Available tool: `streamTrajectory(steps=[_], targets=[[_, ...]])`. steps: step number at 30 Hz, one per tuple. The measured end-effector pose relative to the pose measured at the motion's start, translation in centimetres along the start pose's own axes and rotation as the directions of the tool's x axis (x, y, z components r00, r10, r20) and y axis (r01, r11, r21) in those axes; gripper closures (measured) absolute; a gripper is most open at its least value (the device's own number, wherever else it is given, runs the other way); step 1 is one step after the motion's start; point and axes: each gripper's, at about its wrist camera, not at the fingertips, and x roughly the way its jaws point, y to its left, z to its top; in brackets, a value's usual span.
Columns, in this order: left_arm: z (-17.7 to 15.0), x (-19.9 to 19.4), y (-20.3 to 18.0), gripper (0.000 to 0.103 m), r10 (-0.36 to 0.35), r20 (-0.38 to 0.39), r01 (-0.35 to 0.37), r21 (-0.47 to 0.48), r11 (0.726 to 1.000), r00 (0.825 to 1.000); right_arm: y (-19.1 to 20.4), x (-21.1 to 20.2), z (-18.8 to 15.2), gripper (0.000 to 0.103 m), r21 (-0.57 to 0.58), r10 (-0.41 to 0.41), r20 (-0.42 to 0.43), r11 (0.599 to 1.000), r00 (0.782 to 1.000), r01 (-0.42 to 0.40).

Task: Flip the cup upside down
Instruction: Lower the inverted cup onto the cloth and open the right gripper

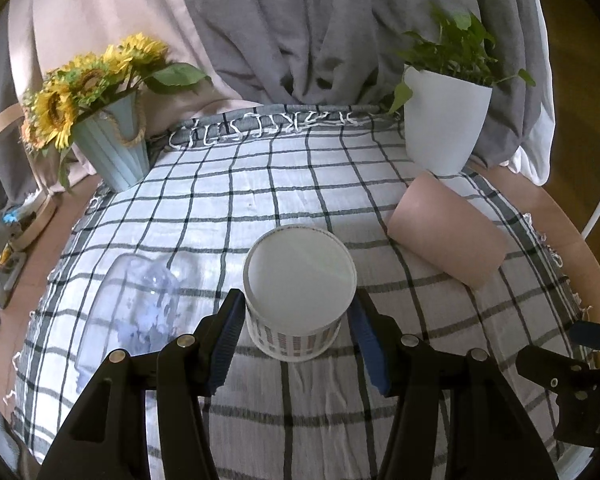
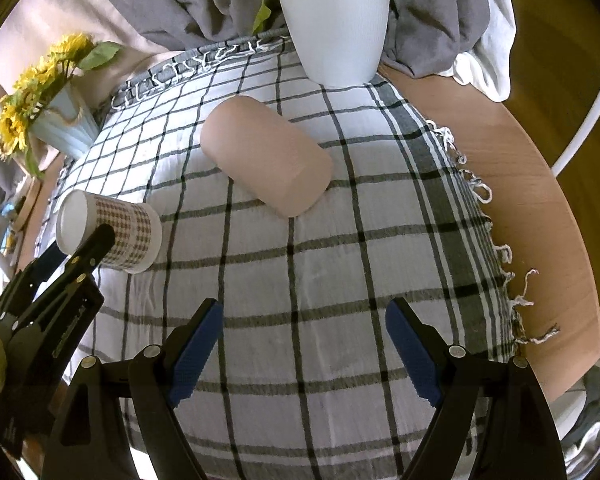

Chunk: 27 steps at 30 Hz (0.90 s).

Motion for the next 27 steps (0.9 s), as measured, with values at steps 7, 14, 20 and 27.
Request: streamTrajectory(steps=[7, 14, 20, 27], targets=[[0.8, 1.1, 0.5, 0.049, -0.010, -0.022, 0.009, -0.026, 1.000, 1.000, 0.0, 0.7, 0.5, 0.019, 0.022, 0.011, -0.018, 1.000, 1.000, -0.010], [1.2, 1.9, 1.1, 0.049, -0.015, -0.041, 0.012, -0.053, 0.999, 0.999, 0.2, 0.9, 1.5, 0.019, 0.022, 0.021, -0.006, 1.000, 1.000, -0.021], [1.4, 2.1, 1.2, 0.048, -0.012, -0.053, 0.009, -0.056, 0.998, 0.999, 0.4, 1.0, 1.8, 0.019, 0.020, 0.031, -0.004, 0.999, 1.000, -0.031], [1.2, 1.0, 1.2, 0.019, 0.010, -0.054, -0.014, -0.066, 0.998, 0.998, 0.3, 0.8, 1.8, 0.019, 0.025, 0.025, -0.002, 0.999, 1.000, -0.025]])
